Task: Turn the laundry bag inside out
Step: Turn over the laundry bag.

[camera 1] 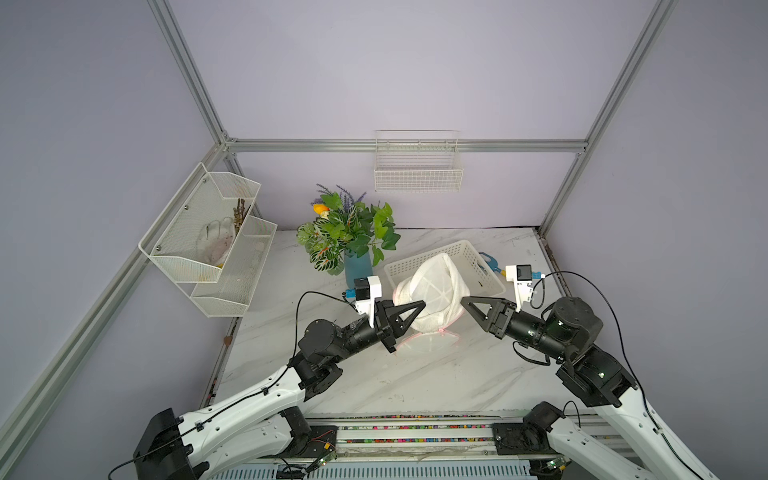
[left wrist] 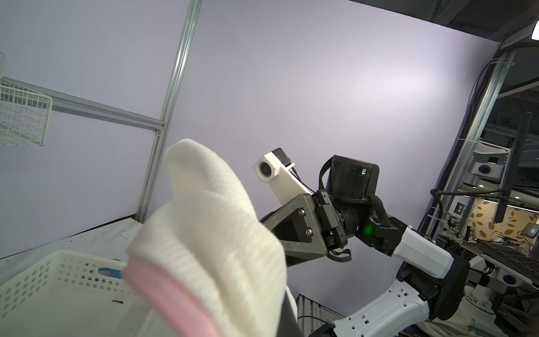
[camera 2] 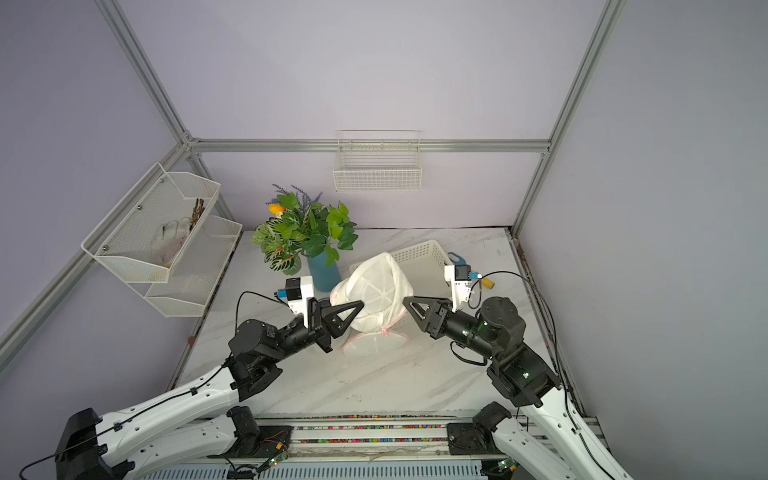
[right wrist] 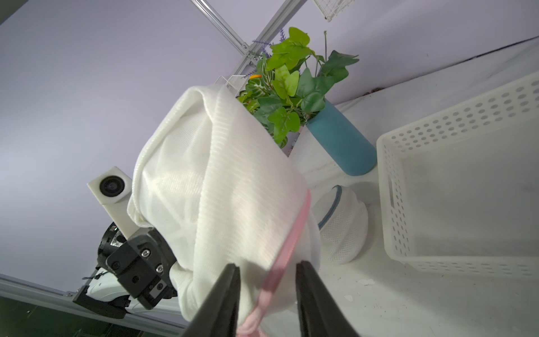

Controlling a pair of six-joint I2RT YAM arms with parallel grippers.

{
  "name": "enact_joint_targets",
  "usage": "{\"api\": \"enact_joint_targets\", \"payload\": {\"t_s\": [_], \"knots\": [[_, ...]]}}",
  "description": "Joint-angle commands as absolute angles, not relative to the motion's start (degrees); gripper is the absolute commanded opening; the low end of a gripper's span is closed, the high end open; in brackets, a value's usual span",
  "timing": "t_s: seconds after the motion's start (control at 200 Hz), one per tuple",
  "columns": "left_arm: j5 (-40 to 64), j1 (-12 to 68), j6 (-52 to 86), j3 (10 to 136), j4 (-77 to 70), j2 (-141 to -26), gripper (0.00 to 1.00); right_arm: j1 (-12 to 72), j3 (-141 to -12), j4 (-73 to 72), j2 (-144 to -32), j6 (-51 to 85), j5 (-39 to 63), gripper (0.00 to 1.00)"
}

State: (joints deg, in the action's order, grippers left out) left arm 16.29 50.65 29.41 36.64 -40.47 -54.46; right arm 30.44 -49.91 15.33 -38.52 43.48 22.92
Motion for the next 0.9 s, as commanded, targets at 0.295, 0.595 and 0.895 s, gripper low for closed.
{"api": "enact_joint_targets", "payload": {"t_s": [0.295, 0.595, 0.895], "knots": [[24.09, 50.54, 31.36, 39.43, -52.25, -54.6, 0.0, 29.07, -43.69, 15.12, -35.64, 47.5, 18.49, 0.0], [27.92, 50.56, 26.22, 43.83, -57.1, -54.81, 0.0, 29.07, -33.46, 4.96, -37.96, 51.0, 35.54, 0.0], [26.63, 49.95, 17.43, 40.41, -36.91, -52.43, 0.0, 26.75, -44.13, 19.3, -32.53, 37.85, 20.72, 0.56]]}}
